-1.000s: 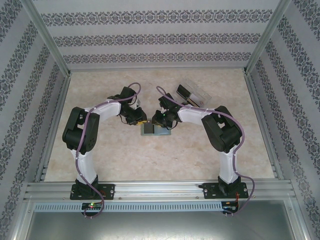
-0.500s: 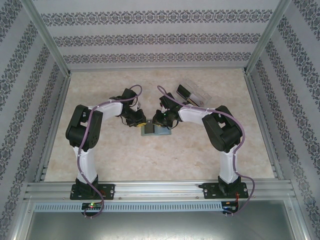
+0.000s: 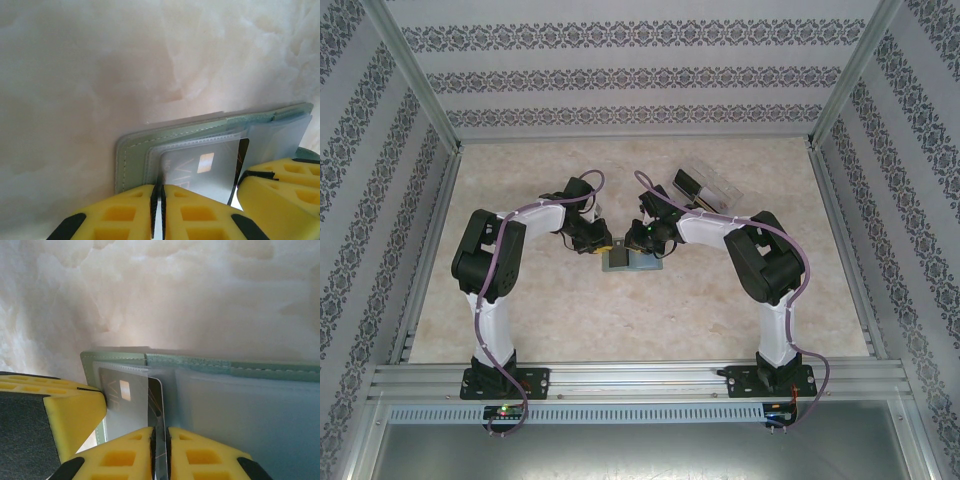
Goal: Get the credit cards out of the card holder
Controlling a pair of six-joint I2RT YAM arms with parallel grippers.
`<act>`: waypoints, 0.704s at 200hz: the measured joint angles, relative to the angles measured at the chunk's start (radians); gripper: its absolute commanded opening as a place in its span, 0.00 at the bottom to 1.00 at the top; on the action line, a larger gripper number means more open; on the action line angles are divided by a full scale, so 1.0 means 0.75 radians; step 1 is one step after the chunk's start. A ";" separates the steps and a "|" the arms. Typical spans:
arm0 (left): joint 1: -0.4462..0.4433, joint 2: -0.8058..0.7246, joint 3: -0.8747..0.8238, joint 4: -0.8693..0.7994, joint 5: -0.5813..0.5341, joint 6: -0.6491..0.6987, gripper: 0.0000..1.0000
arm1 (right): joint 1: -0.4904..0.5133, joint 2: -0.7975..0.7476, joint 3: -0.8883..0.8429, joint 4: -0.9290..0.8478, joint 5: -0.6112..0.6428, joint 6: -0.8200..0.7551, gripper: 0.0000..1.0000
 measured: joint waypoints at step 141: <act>0.001 0.000 -0.007 0.007 0.005 0.000 0.11 | 0.004 0.010 -0.018 0.027 0.011 -0.006 0.17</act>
